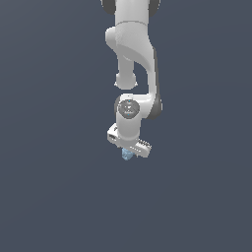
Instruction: Pick up the object and move it to a goal position.
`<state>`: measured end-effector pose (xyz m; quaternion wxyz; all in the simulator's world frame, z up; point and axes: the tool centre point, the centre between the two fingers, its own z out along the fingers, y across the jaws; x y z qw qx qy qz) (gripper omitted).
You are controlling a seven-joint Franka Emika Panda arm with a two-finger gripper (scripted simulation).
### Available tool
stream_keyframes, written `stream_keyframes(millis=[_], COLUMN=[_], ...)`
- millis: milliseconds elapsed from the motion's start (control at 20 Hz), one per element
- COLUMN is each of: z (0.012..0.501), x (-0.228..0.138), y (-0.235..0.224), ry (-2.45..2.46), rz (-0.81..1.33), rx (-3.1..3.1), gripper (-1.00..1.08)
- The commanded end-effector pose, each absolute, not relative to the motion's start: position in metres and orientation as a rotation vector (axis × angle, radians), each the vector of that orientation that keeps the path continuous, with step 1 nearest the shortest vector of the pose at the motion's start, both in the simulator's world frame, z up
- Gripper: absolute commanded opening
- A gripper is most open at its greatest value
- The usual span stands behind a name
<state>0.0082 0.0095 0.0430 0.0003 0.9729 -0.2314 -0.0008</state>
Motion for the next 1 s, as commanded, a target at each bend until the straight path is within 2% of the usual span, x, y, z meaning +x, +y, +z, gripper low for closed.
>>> stream_keyframes(millis=[0, 50, 100, 650, 950], z=[0.039, 0.039, 0.039, 0.040, 0.056], x=[0.009, 0.010, 0.010, 0.010, 0.012], y=[0.010, 0.010, 0.010, 0.009, 0.006], ry=[-0.727, -0.727, -0.727, -0.728, -0.728], rz=[0.000, 0.000, 0.000, 0.001, 0.001], rx=[3.056, 3.056, 3.056, 3.056, 3.056], gripper=[1.00, 1.00, -1.00, -1.00, -1.00])
